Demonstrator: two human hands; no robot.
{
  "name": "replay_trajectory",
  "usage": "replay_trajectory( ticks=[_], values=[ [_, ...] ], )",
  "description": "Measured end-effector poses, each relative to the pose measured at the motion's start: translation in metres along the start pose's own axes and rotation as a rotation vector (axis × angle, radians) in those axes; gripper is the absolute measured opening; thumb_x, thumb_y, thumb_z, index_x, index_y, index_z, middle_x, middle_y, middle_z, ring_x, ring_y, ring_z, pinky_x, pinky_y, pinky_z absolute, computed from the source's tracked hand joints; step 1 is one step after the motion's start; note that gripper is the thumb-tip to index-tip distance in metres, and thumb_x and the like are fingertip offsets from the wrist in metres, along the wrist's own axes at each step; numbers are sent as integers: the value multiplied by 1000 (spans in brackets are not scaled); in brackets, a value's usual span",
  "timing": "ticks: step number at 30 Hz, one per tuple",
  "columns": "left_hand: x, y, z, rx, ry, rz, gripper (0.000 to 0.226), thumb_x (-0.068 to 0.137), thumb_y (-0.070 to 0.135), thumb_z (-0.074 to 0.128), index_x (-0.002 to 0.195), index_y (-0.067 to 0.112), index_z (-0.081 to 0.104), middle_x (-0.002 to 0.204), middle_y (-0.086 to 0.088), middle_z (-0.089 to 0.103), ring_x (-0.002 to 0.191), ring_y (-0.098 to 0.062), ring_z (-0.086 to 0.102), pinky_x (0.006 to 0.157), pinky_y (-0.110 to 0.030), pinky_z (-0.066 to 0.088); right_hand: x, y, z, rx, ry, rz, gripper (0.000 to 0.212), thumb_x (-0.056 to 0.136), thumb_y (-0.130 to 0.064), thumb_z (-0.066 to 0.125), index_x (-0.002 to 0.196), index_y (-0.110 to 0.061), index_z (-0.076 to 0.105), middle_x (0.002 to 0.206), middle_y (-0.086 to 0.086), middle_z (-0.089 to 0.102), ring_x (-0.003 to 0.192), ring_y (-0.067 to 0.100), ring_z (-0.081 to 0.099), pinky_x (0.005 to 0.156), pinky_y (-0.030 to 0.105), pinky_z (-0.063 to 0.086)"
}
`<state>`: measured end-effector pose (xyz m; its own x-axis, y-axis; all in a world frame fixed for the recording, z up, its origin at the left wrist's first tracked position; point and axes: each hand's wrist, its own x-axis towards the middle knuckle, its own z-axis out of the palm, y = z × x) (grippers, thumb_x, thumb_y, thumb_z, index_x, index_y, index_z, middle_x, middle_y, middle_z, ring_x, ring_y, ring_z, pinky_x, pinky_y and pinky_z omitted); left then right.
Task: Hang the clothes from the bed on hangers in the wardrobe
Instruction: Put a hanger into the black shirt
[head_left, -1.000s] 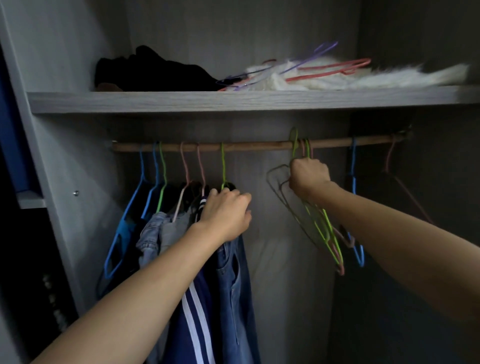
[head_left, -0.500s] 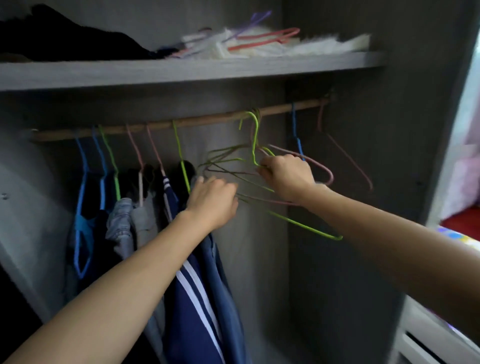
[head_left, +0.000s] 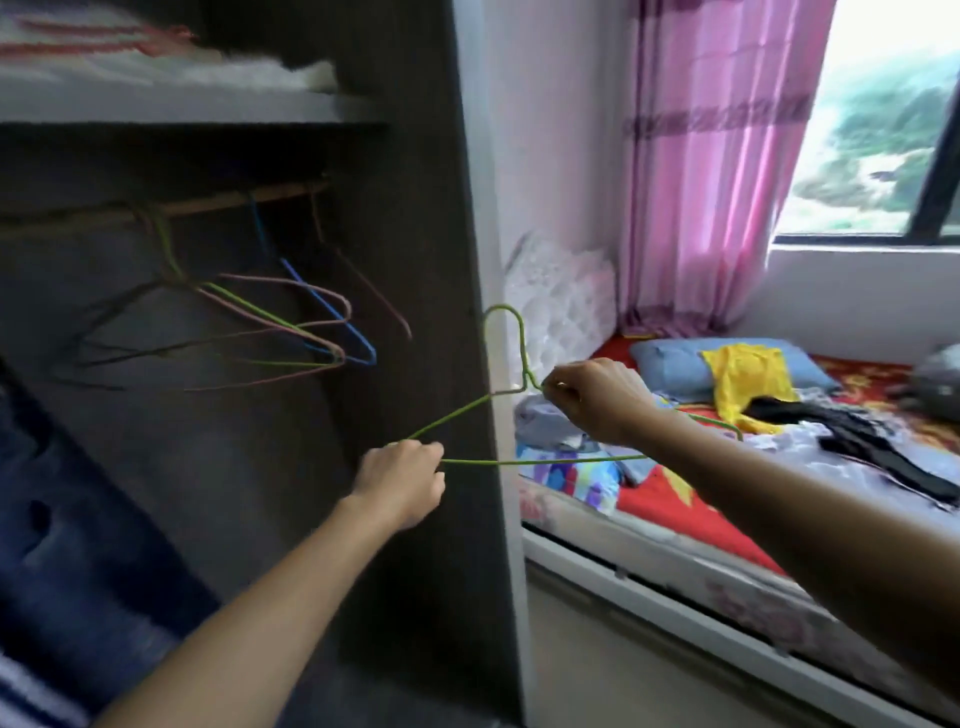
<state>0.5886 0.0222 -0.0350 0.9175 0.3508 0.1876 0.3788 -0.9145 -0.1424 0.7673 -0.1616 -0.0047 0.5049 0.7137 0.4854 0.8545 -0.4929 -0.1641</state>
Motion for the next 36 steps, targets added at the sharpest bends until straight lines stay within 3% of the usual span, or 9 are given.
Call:
replay_trajectory(
  ticks=[5,13,18,21,26,30,36],
  values=[
    [53,148,35,-77,-110,109,26,94,37,42,110,23,57,120,-6,62,109,-29,60,86,-37,46,-77,149,-34,-65,-34,246,21,87,-38,56,96,-26,71,94,10,72,94,36,65,66,35,45],
    [112,342,66,-171,-247,311,25,92,36,43,107,22,57,115,-6,63,103,-28,59,80,-37,45,-190,332,-87,-47,-63,665,18,84,-33,58,92,-27,74,99,4,72,93,29,64,74,36,52],
    [157,409,89,-184,-314,393,22,91,38,45,102,24,58,107,-2,65,97,-23,60,80,-36,48,-231,404,-87,-48,-79,837,17,88,-33,60,92,-27,75,94,-2,73,90,23,65,68,29,47],
    [196,442,107,-166,-334,434,23,90,40,46,100,24,58,107,-4,64,98,-25,60,81,-36,49,-243,445,-73,-8,-118,901,18,88,-35,59,88,-26,74,94,-2,73,82,19,65,69,32,51],
    [282,503,137,-186,-372,501,26,91,39,45,105,22,59,112,-4,64,103,-27,60,78,-35,46,-234,527,-65,-23,-113,1003,24,90,-38,57,83,-23,73,90,-3,72,77,18,59,61,29,36],
    [355,546,146,-200,-397,583,20,92,34,45,99,19,56,110,-6,64,99,-27,60,73,-34,44,-218,597,-65,-11,-87,1151,27,87,-45,58,67,-29,66,80,-4,70,77,21,63,65,36,49],
    [452,615,161,-184,-382,685,20,93,31,42,100,19,56,109,-6,64,97,-28,60,64,-32,37,-229,686,-53,15,11,1352,32,84,-37,56,64,-14,66,62,0,66,63,20,62,61,39,49]
  ],
)
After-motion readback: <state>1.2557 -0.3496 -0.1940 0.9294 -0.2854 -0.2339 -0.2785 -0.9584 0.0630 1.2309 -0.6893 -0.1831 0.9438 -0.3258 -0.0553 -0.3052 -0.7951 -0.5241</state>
